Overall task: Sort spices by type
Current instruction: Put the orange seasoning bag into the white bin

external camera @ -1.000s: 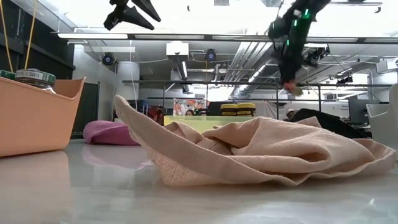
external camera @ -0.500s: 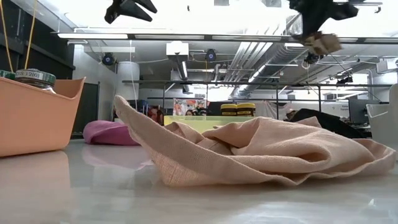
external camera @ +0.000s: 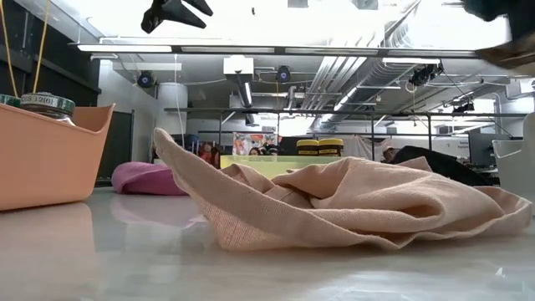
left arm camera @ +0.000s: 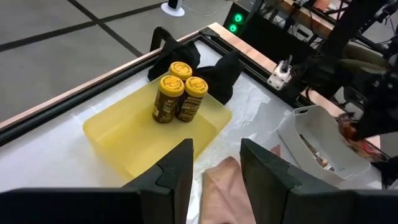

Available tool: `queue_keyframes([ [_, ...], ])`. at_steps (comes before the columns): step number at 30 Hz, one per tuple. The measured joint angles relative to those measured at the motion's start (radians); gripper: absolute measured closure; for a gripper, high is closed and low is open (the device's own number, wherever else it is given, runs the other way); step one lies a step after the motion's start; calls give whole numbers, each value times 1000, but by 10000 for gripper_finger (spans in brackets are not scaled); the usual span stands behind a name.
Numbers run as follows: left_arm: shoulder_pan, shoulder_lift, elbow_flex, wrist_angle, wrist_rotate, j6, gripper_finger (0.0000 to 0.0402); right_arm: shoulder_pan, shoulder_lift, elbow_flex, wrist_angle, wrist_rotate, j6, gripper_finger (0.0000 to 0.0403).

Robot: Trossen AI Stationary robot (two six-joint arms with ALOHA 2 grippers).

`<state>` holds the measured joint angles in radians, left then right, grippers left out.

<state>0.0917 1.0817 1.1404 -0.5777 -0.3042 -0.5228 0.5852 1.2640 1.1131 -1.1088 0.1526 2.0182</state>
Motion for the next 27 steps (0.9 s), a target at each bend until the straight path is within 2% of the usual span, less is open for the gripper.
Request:
queue_keyframes([
  [4,0,0,0,0,0,-9,282,127,0,-17,-8,29,198,398],
  [7,0,0,0,0,0,-33,282,178,2,-17,-37,27,236,398],
  [20,0,1,0,-1,0,-79,282,174,6,-17,-159,-6,240,398],
  [27,0,1,0,-1,1,-102,282,175,24,-17,-94,-5,240,398],
])
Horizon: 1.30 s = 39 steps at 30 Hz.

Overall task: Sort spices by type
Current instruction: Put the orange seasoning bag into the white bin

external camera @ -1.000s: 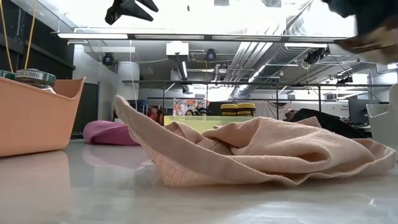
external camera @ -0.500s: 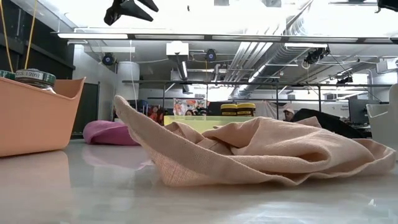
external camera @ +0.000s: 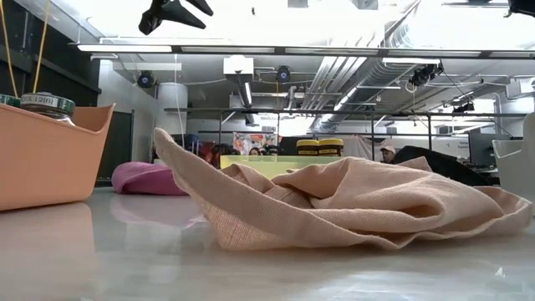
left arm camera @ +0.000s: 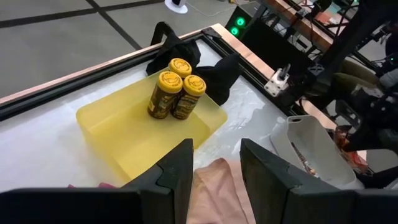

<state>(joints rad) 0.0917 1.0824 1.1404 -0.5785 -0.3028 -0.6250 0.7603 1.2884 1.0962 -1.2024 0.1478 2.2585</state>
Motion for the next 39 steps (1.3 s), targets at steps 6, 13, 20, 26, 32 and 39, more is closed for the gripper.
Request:
queue_keyframes([
  [6,-1,0,0,-1,12,0,282,2,83,0,23,-41,21,397],
  [13,-1,0,0,0,25,-3,282,-43,180,0,45,-67,64,395],
  [20,-1,0,0,0,49,-19,282,-100,205,0,42,-66,73,360],
  [26,-1,0,0,-1,74,-19,282,-106,204,0,40,-66,59,304],
  [32,-1,0,0,0,84,-17,282,-104,198,8,40,-66,32,239],
  [39,0,0,0,0,80,-1,282,-104,145,31,-51,-151,-150,217],
])
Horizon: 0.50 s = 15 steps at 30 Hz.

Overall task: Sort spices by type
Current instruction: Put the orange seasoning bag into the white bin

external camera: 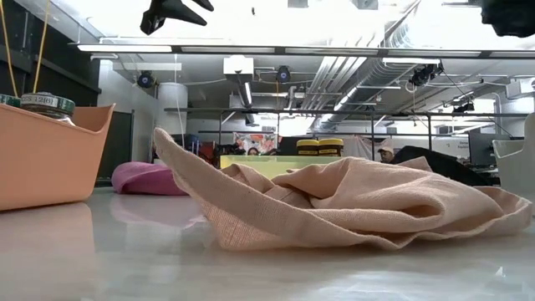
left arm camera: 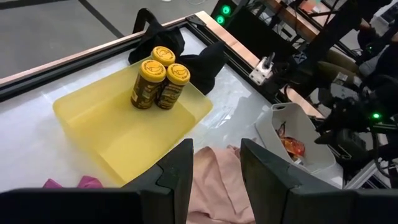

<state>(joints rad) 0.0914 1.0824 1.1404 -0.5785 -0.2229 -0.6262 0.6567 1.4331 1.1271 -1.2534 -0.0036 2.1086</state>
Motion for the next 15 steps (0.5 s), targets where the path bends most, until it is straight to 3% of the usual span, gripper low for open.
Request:
queue_keyframes([
  [5,0,0,0,1,-4,0,282,-26,-1,-57,-19,-158,-225,247],
  [12,0,2,0,3,-7,-1,282,-81,0,-187,98,-213,-423,382],
  [15,0,2,0,3,-8,-16,282,-98,0,-221,112,-211,-485,388],
])
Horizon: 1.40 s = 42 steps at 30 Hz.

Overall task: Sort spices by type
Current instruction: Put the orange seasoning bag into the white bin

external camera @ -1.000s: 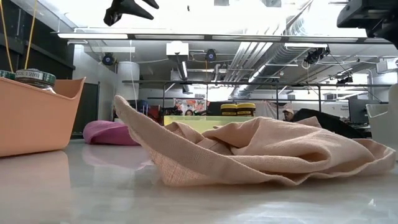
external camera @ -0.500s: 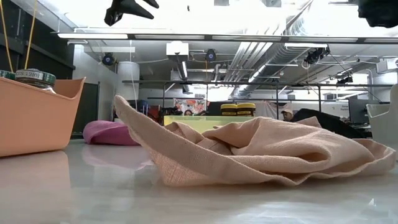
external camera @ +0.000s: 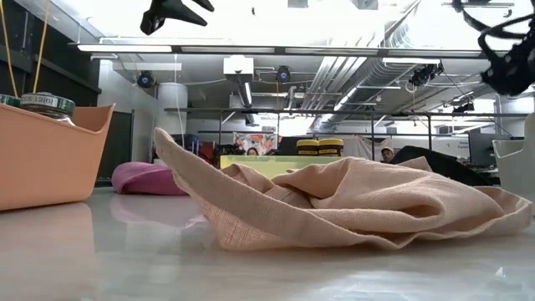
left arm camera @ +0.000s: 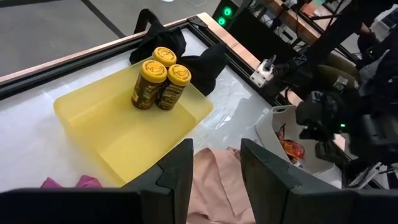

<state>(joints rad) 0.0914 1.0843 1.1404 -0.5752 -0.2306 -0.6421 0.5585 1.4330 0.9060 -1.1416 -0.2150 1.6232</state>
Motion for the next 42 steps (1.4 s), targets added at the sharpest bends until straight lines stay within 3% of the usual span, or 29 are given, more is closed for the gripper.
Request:
queue_keyframes([
  [8,0,0,0,1,0,-2,282,-9,1,-91,61,-48,-169,398],
  [19,-9,49,0,-2,-2,-38,282,-9,9,-104,209,-71,-293,402],
  [24,-47,103,0,-2,-2,-38,282,-7,46,-104,227,-82,-291,402],
  [30,-82,146,0,-2,0,-36,282,-9,47,-102,405,-75,-239,402],
  [36,-82,145,-1,5,0,-35,282,-9,31,-102,523,19,-140,403],
  [42,-78,151,-1,35,-38,28,282,-2,-36,-102,476,41,-140,403],
])
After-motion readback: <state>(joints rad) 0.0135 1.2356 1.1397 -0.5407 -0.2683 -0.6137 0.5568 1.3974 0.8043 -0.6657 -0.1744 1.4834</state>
